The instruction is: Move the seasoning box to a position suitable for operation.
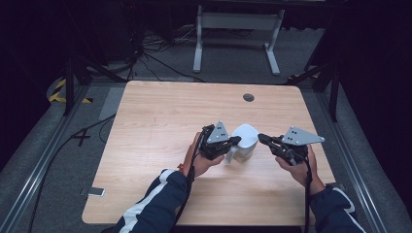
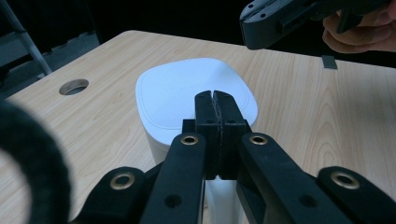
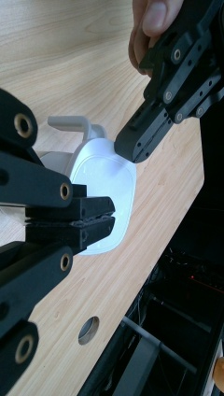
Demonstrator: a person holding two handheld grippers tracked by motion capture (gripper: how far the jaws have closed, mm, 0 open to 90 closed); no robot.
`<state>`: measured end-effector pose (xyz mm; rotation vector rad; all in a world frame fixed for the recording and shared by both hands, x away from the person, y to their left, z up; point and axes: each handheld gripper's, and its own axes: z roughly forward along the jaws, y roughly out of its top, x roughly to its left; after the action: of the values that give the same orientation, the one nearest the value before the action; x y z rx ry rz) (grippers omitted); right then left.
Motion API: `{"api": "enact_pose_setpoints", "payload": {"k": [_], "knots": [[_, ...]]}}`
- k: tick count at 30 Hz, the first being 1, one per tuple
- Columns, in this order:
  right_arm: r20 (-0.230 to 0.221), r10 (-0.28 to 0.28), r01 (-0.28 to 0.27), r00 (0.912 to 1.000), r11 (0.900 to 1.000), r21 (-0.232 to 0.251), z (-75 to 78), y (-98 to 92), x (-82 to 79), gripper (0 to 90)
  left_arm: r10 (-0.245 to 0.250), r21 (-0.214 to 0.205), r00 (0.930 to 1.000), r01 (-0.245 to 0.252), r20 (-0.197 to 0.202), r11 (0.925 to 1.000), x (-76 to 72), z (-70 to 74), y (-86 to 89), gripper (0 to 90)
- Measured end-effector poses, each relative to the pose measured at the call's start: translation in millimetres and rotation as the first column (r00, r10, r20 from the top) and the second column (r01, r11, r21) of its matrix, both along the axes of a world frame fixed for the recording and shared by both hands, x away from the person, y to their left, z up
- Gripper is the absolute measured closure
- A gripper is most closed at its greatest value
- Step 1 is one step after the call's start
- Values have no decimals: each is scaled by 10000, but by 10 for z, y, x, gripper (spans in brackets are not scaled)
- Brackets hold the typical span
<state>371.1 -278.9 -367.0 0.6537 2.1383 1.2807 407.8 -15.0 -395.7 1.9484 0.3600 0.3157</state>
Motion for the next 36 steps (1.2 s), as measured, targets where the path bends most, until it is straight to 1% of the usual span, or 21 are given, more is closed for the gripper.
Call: {"api": "enact_pose_setpoints", "payload": {"k": [4,9,11,12,14,15,16,17,18,19,20,21,22,25,26,27,28,30,32,34,36], "knots": [[13,-52,52,10000,10000,13,-6,-14,13,897,-10,29,10000,10,82,10000,-2,-2,6,900],[1,-172,172,9999,9999,-22,-9,-28,17,897,-12,-80,10000,12,19,10000,-17,-11,19,900],[13,-184,184,9998,9998,-26,-7,-36,21,897,-28,-9,10000,28,76,10000,-18,-7,21,900],[23,-238,238,9997,9997,-38,-8,-46,24,897,-62,-27,10000,62,-4,10000,-26,-9,20,900],[-53,-352,351,9994,9993,-81,-11,-61,34,897,-134,-21,9999,134,16,9999,-31,-24,27,900],[-97,-438,436,9990,9989,-153,-19,-73,47,897,-156,138,9999,156,-28,9998,-31,-39,26,900],[-120,-484,482,9988,9987,-152,-27,-80,59,897,-27,777,10000,25,36,9970,-32,-80,-4,900],[-227,-518,515,9984,9986,-139,-35,-87,66,897,-14,1075,9999,1,122,9942,-44,-150,-36,900],[-227,-518,515,9984,9986,-139,-35,-87,66,897,-14,1075,9999,1,122,9942,-44,-150,-36,900],[-325,-530,526,9981,9985,-125,-45,-97,76,898,-232,766,9997,237,-71,9968,-59,-191,-65,900],[-325,-530,526,9981,9985,-125,-45,-97,76,898,-232,766,9997,237,-71,9968,-59,-191,-65,900],[-269,-521,516,9983,9985,-187,-44,-94,84,897,-250,853,9996,237,140,9961,-73,-152,-86,900],[-287,-528,523,9982,9985,-164,-43,-84,83,897,-301,693,9995,291,134,9972,-84,-115,-92,900],[-134,-303,299,9995,9992,-259,-43,-32,74,897,-253,886,9996,241,131,9958,-84,-143,-107,900],[-70,-121,119,9999,9995,-278,-36,5,63,897,-250,988,9997,240,82,9948,-81,-167,-108,900],[-30,113,-113,9999,9997,-204,-15,80,22,897,-240,1041,9997,247,-72,9943,-75,-199,-102,900],[-30,113,-113,9999,9997,-204,-15,80,22,897,-240,1041,9997,247,-72,9943,-75,-199,-102,900],[231,339,-326,9992,9981,-532,18,186,-68,897,-240,1064,9997,234,46,9940,-106,-180,-50,900],[260,527,-513,9983,9973,-535,30,226,-104,897,-129,1181,9998,110,160,9929,-138,-154,25,899],[348,418,-389,9985,9960,-810,26,251,-108,897,-67,1312,9999,48,145,9913,-167,-142,119,898],[241,347,-330,9991,9972,-674,15,233,-101,897,22,1567,9999,-45,148,9876,-200,-136,225,896]]}}
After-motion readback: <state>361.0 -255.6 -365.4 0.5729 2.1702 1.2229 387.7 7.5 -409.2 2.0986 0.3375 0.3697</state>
